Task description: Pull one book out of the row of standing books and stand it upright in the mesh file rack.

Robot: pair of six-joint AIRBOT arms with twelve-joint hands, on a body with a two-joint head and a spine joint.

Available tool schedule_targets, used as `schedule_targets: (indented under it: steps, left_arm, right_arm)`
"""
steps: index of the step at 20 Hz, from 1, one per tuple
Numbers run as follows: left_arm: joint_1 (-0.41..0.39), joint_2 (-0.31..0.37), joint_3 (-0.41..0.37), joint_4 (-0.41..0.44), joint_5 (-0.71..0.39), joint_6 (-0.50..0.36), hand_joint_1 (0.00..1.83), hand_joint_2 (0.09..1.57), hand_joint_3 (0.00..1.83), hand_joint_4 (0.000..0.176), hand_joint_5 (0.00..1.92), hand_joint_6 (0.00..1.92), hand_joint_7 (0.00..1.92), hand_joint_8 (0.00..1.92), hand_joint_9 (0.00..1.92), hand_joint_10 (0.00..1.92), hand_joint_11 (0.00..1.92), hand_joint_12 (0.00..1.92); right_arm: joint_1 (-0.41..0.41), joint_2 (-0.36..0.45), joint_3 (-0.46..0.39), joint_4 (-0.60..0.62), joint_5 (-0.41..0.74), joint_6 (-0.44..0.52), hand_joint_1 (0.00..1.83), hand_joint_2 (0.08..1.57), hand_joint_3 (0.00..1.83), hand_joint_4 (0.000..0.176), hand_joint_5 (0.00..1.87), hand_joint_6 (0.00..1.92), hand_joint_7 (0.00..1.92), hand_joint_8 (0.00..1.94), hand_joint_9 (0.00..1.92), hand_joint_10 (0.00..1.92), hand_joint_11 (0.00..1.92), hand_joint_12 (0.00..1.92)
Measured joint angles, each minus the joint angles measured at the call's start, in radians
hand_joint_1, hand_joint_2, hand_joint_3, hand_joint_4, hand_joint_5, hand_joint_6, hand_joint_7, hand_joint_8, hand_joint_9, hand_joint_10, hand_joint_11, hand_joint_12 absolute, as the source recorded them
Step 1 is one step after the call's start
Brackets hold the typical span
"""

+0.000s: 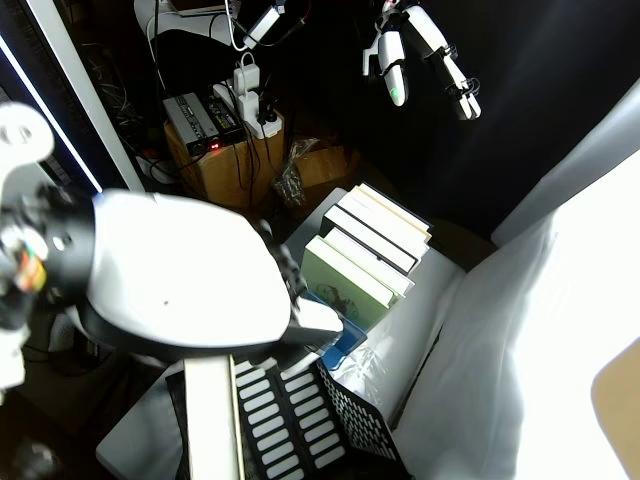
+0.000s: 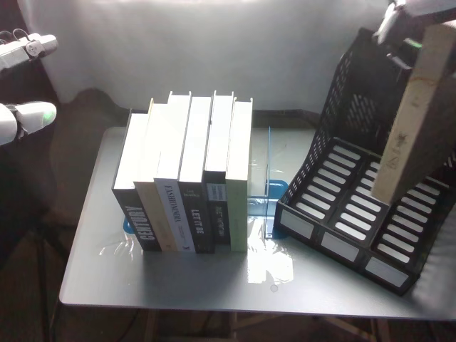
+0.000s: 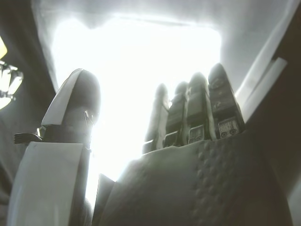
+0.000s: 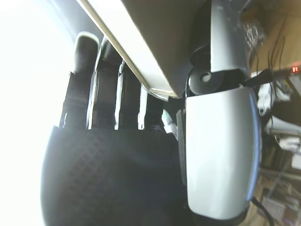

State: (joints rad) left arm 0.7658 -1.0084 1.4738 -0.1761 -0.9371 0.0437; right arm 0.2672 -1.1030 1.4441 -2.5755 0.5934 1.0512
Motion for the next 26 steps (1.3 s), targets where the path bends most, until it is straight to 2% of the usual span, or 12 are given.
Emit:
schedule_targets:
  steps: [1,2,4,6,10,12,14,15,18,19,24,26]
  left_arm:
    - [0.0,-0.001,0.0,0.0,0.0,0.0,0.82,1.31,0.0,0.0,0.17,0.01,0.03,0.01,0.0,0.0,0.0,0.0]
    - [0.0,-0.002,0.0,-0.002,0.0,0.0,0.82,1.31,0.0,0.0,0.17,0.01,0.03,0.01,0.0,0.0,0.0,0.0]
    - [0.012,-0.002,0.0,-0.002,-0.002,0.0,0.84,1.31,0.0,0.0,0.18,0.01,0.03,0.01,0.0,0.0,0.0,0.0]
    - [0.012,-0.004,0.0,-0.002,-0.003,0.0,0.85,1.31,0.0,0.0,0.17,0.01,0.03,0.0,0.0,0.0,0.0,0.0]
    - [0.012,-0.004,0.0,-0.003,-0.008,0.0,0.78,1.32,0.0,0.0,0.16,0.0,0.03,0.0,0.0,0.0,0.0,0.0]
    - [0.012,-0.004,0.0,-0.002,-0.014,0.0,0.79,1.32,0.0,0.0,0.16,0.0,0.03,0.0,0.0,0.0,0.0,0.0]
    - [0.012,-0.005,0.0,-0.001,-0.023,0.0,0.8,1.31,0.0,0.0,0.16,0.0,0.04,0.01,0.0,0.0,0.0,0.0]
    - [0.012,-0.005,0.0,0.0,-0.024,0.0,0.81,1.3,0.0,0.0,0.17,0.0,0.05,0.01,0.0,0.0,0.0,0.0]
    - [0.012,-0.005,0.0,0.0,-0.031,0.0,0.79,1.32,0.0,0.0,0.17,0.0,0.06,0.01,0.0,0.0,0.0,0.0]
    - [0.012,-0.006,0.0,-0.001,-0.036,0.0,0.76,1.32,0.01,0.0,0.16,0.0,0.06,0.0,0.0,0.0,0.0,0.0]
    - [0.015,-0.018,0.0,0.008,-0.054,0.0,0.7,1.34,0.01,0.0,0.15,0.0,0.06,0.0,0.0,0.0,0.0,0.0]
    - [0.023,-0.018,0.003,0.003,-0.067,0.0,0.65,1.35,0.01,0.0,0.12,0.0,0.03,0.0,0.0,0.0,0.0,0.0]
  right_arm:
    - [-0.017,-0.02,0.014,-0.003,-0.004,0.0,1.21,1.23,0.01,0.0,0.79,1.09,0.78,1.59,0.84,1.81,0.81,1.92]
    - [-0.037,-0.044,0.028,-0.005,-0.011,-0.004,1.33,1.17,0.0,0.0,0.81,1.11,0.92,1.14,0.85,1.43,0.75,1.74]
    - [-0.071,-0.09,0.05,0.002,-0.043,-0.029,1.37,1.15,0.0,0.0,0.79,1.02,0.96,1.07,0.92,1.44,0.84,1.73]
    - [-0.099,-0.124,0.076,0.01,-0.071,-0.031,1.36,1.18,0.01,0.0,0.75,1.19,0.88,1.17,0.79,1.5,0.64,1.73]
    - [-0.13,-0.163,0.111,0.009,-0.107,-0.032,1.35,1.2,0.0,0.0,0.78,1.17,0.83,1.27,0.74,1.54,0.59,1.83]
    - [-0.136,-0.189,0.132,0.01,-0.12,-0.046,1.34,1.24,0.0,0.0,0.8,0.99,0.75,1.49,0.66,1.74,0.59,1.92]
    - [-0.145,-0.217,0.154,0.009,-0.127,-0.065,1.34,1.24,0.0,0.0,0.75,1.13,0.73,1.45,0.66,1.67,0.54,1.88]
    - [-0.147,-0.224,0.156,0.002,-0.129,-0.069,1.21,1.22,0.0,0.0,0.81,1.18,0.77,1.39,0.67,1.41,0.47,1.79]
    - [-0.16,-0.253,0.187,-0.02,-0.135,-0.069,1.26,1.19,0.0,0.0,0.85,1.02,0.87,1.38,0.74,1.51,0.52,1.84]
    - [-0.169,-0.261,0.196,-0.034,-0.137,-0.068,1.34,1.16,0.0,0.0,0.9,0.91,0.91,1.19,0.79,1.53,0.54,1.82]
    - [-0.197,-0.296,0.268,-0.071,-0.145,-0.033,1.35,1.22,0.0,0.0,0.76,1.21,0.77,1.28,0.72,1.57,0.48,1.67]
    - [-0.203,-0.298,0.283,-0.081,-0.147,-0.026,1.35,1.2,0.0,0.0,0.77,1.18,0.86,1.15,0.74,1.56,0.49,1.68]
